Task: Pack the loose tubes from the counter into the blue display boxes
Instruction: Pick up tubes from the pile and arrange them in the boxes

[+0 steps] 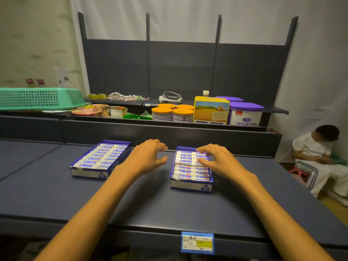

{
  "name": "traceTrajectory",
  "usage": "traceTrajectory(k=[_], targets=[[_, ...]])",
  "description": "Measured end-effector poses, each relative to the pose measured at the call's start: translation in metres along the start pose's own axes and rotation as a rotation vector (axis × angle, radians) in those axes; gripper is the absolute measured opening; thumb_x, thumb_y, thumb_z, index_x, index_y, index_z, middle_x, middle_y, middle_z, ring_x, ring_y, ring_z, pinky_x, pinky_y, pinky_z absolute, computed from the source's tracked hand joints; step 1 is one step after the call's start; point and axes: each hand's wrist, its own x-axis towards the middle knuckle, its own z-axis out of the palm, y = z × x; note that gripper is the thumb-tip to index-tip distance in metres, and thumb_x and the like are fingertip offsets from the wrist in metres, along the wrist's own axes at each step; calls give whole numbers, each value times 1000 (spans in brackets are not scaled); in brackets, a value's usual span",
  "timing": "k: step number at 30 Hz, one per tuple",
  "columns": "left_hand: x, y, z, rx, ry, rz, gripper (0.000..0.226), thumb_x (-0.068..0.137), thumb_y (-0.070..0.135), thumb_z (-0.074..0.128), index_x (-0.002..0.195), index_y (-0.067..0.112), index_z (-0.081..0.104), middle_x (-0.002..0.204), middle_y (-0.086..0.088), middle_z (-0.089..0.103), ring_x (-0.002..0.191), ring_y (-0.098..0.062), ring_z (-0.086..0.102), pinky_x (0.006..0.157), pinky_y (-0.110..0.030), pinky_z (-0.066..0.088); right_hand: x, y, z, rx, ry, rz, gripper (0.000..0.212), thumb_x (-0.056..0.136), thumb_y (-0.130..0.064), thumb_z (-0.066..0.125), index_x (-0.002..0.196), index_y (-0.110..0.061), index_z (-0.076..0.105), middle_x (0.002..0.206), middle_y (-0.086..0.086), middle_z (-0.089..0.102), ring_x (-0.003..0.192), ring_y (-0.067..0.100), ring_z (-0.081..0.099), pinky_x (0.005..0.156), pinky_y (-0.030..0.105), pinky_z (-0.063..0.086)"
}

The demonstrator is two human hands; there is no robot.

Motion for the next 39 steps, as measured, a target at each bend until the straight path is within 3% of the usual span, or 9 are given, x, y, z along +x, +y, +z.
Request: traceTrajectory(k=[9,14,28,39], targets=[[-72,-43,-29,119,4,-147,49,90,40,60,135,22,52,135,-2,52,121,-19,50,96,-35,46,-4,-83,20,-127,-29,-226,49,95,-42,55,141,-29,45,145,-2,46,132,17,41,105,33,37],[-125,-86,-55,210,23,-255,48,90,40,57,135,24,51,136,1,51,125,-19,45,91,-34,44,5,-146,50,-192,-37,-362,50,94,-41,55,141,-26,45,143,1,47,129,19,43,103,35,36],[-334,-292,-169,363,17,-445,53,92,46,54,139,23,47,136,1,49,125,-20,44,95,-38,44,8,-438,192,-94,-79,-632,47,95,-41,55,138,-22,48,140,3,49,129,22,42,102,38,38],[-441,-454,-232,368,47,-607,54,90,45,55,139,23,47,134,2,51,124,-18,46,95,-36,47,56,-630,282,-98,-130,-766,46,96,-40,55,137,-21,50,140,3,50,127,22,45,101,39,42]])
